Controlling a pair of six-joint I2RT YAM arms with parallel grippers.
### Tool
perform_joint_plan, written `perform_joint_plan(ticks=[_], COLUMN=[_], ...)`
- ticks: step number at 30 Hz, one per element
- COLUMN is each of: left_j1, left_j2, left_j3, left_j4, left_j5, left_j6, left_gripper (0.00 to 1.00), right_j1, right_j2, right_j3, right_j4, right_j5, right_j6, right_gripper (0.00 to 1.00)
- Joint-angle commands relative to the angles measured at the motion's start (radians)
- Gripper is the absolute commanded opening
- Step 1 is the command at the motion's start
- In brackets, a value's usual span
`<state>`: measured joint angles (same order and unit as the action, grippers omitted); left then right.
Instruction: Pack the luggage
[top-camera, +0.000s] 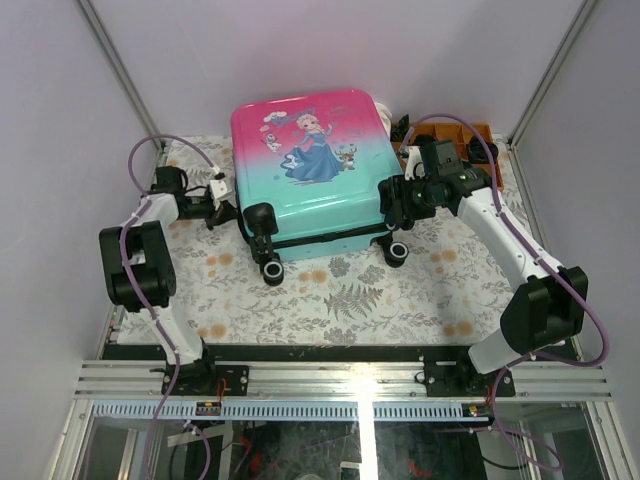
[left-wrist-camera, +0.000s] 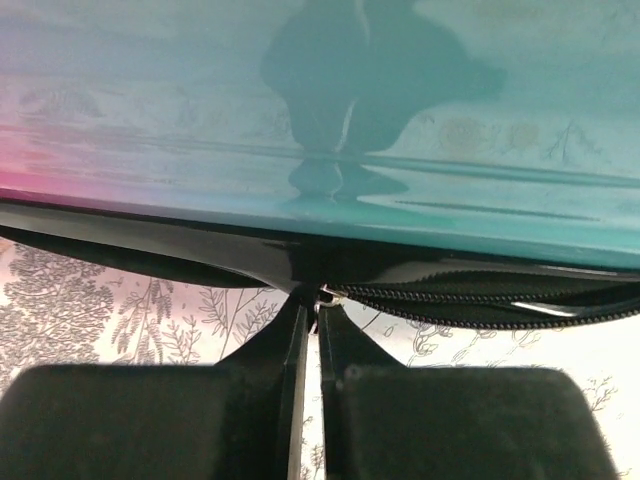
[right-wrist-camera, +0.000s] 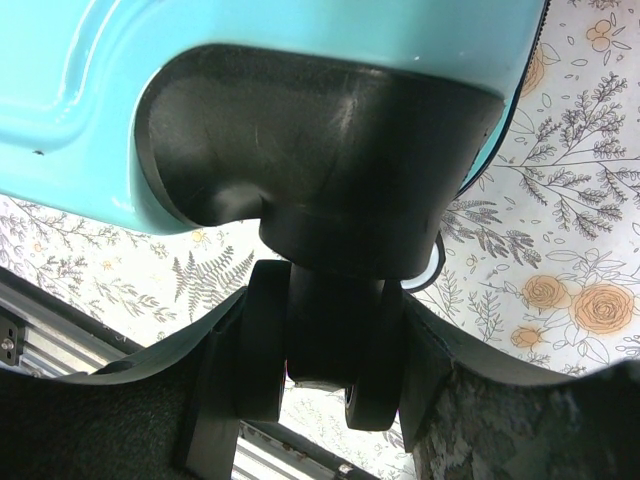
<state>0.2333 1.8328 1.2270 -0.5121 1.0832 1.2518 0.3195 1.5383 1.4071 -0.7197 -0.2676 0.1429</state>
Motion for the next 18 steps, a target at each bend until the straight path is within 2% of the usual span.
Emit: perform_joint_plan(ticks=[1,6,13,18], left_j1=[0.028,0.058,0.055,0.036], left_j2=[-0.088,-0.174,-0.366,-0.471], left_j3=[-0.039,-0.093,-0.276,-0.354], left_j4=[-0.096,-0.244,-0.277,-0.313], left_j5=[0.013,-0.051,-0.087,-0.059], left_j6=[0.15,0.246,0.241,0.227], left_gripper=[0.0,0.0,0.0,0.0], right_j1=[-0.004,-0.004,-0.004,-0.004], right_j2=[-0.017,-0.024,-0.03,-0.03], right_j3=[0.055,0.044,0.022,0.018], right_j4=[-0.04,-0.024,0.003,0.009], right_j5=[-0.005,0.006,0.009,-0.002], right_j6=[-0.077,-0.057,-0.022,-0.001], right_gripper=[0.0,0.0,0.0,0.0])
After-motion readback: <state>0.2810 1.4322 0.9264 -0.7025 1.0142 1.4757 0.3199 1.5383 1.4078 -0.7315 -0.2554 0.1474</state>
